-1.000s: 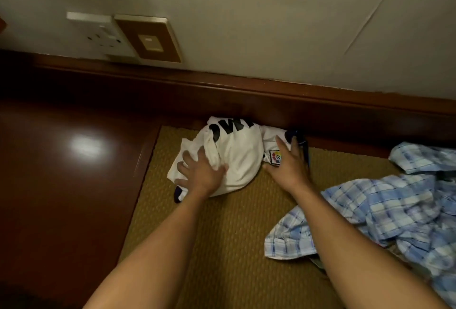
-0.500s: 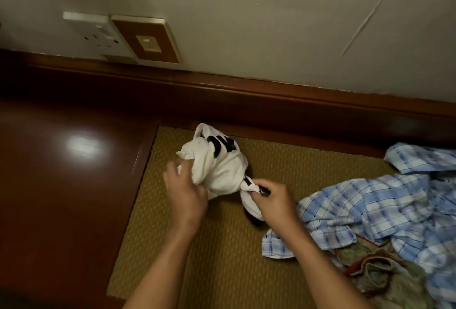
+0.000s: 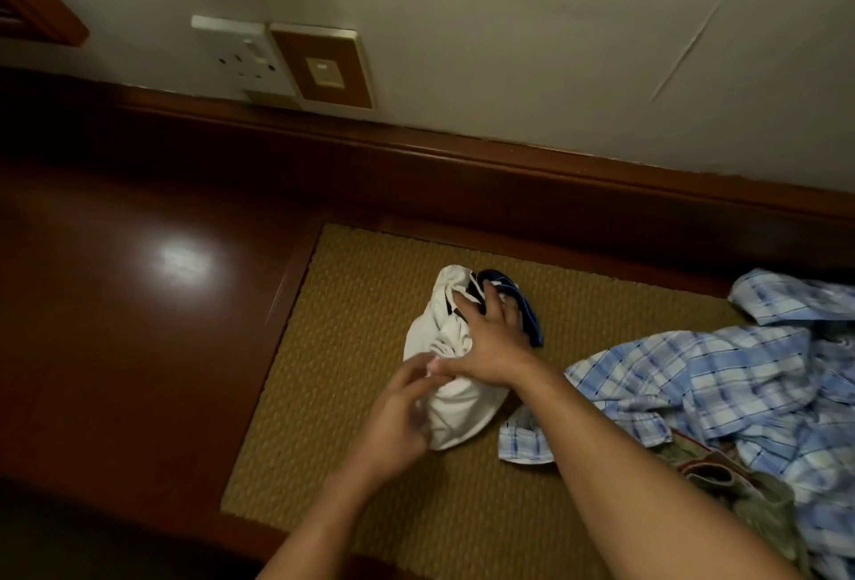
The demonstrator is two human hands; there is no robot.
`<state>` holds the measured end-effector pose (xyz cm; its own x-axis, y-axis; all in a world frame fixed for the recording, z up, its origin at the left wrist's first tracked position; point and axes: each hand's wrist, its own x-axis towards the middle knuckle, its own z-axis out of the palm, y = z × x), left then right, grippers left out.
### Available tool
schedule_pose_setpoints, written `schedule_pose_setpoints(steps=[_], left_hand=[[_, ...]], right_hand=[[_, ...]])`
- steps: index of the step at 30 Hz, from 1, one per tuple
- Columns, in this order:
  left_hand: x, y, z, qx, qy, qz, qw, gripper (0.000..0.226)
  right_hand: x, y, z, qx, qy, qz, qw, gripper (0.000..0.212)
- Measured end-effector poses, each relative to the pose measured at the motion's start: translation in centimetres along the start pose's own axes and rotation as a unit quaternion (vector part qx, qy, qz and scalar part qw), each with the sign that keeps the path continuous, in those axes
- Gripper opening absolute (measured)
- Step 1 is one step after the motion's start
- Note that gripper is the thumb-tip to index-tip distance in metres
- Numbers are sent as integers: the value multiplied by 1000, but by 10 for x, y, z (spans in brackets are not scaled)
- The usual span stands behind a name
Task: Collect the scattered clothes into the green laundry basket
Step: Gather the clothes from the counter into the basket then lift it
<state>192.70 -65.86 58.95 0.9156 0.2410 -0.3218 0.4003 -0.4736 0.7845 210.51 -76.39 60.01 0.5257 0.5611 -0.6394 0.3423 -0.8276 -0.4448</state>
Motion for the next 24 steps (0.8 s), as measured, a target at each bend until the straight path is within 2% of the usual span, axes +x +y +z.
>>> schedule_pose_setpoints(steps=[2,4,6,8,10,13,15,17,19,22,24], left_hand=[[-9,-19,-3,31,59,-45,997,65],[-17,-36,-1,62,86,-125,987,56],[-25,-41,2,58,84,-179,979,30],[-34,-34,3,0,92,-206,974,8],[-46,-22,6,-80,104,-228,965,13],[-66,-7,10,-182,107,-204,956,23],[-82,2,17,-206,102,-172,958,30],[-99,8,24,-236,103,-153,954,30],[-116,11,28,-251,112,-125,953,26],[-142,12,32,-245,137,-109,953,25],[-164,9,32,-191,189,-112,957,30]], right_hand=[[1,-1,5,-76,50,-8,996,101],[-4,0,10,-83,97,-44,991,90],[-14,2,17,-64,109,-89,988,85],[-30,2,24,-48,84,-123,988,84],[-51,-1,36,-19,26,-141,990,88],[-84,-4,64,-15,-56,-149,987,118],[-99,-1,85,-50,-54,-157,985,127],[-106,5,102,-67,7,-174,982,115],[-113,11,112,-37,68,-202,976,98],[-126,14,119,41,82,-208,974,84],[-137,11,124,59,85,-215,971,81]])
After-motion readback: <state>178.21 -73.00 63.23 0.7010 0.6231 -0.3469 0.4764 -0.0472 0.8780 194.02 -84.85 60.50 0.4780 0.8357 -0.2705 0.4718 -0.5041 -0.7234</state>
